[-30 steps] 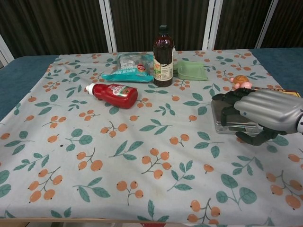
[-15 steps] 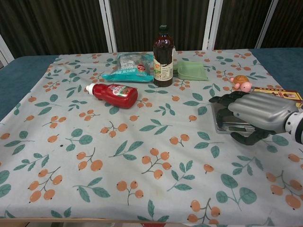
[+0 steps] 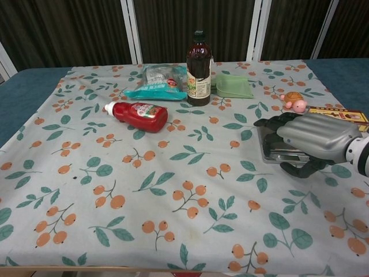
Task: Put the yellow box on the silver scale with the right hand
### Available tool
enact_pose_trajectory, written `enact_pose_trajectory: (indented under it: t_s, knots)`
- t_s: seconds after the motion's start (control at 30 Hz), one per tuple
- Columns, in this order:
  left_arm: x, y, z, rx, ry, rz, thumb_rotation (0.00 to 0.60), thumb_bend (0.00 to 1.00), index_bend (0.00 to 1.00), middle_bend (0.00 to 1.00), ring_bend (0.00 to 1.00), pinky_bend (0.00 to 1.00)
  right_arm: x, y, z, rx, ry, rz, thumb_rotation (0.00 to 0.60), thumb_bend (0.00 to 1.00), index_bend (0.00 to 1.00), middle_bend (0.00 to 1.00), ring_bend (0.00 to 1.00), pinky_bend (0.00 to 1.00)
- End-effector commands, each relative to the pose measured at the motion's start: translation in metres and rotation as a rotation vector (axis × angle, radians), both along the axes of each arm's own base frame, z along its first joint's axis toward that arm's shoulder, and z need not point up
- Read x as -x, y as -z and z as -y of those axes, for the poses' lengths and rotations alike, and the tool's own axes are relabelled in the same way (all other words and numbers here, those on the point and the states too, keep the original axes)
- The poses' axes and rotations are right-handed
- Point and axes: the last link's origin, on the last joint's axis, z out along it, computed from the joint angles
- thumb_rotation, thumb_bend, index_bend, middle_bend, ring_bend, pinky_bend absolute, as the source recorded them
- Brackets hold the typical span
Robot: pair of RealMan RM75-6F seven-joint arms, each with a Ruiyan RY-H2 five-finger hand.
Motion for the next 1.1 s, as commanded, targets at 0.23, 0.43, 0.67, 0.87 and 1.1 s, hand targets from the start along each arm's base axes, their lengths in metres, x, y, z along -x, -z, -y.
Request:
enact_pose_trajectory:
  t_s: [0.23, 0.43, 0.67, 0.87, 1.1]
  knots:
    - [0.000, 0.000, 0.001, -0.001, 0.002, 0.003, 0.600, 0.49, 0.00, 0.00, 0.00, 0.09, 0.005, 0.003, 0.001, -0.009, 0.020, -0.025, 0.600, 0.60, 0.47, 0.00, 0.00, 0.00]
    - [0.000, -0.001, 0.001, -0.003, 0.007, 0.004, 0.600, 0.49, 0.00, 0.00, 0.00, 0.09, -0.001, -0.008, -0.002, 0.030, 0.010, 0.024, 0.600, 0.60, 0.43, 0.00, 0.00, 0.00]
    - [-0.001, -0.001, 0.001, -0.005, 0.012, 0.005, 0.600, 0.49, 0.00, 0.00, 0.00, 0.09, -0.002, -0.029, -0.009, 0.084, 0.002, 0.100, 0.600, 0.60, 0.36, 0.00, 0.00, 0.00]
    - [-0.002, 0.000, 0.002, -0.003, 0.018, 0.002, 0.600, 0.49, 0.00, 0.00, 0.00, 0.09, 0.026, -0.072, -0.008, 0.218, 0.104, 0.156, 0.600, 0.54, 0.28, 0.00, 0.00, 0.00]
    - [-0.002, 0.001, 0.002, 0.005, 0.020, 0.006, 0.600, 0.49, 0.00, 0.00, 0.00, 0.09, 0.081, -0.099, 0.021, 0.327, 0.310, 0.124, 0.600, 0.40, 0.24, 0.00, 0.00, 0.00]
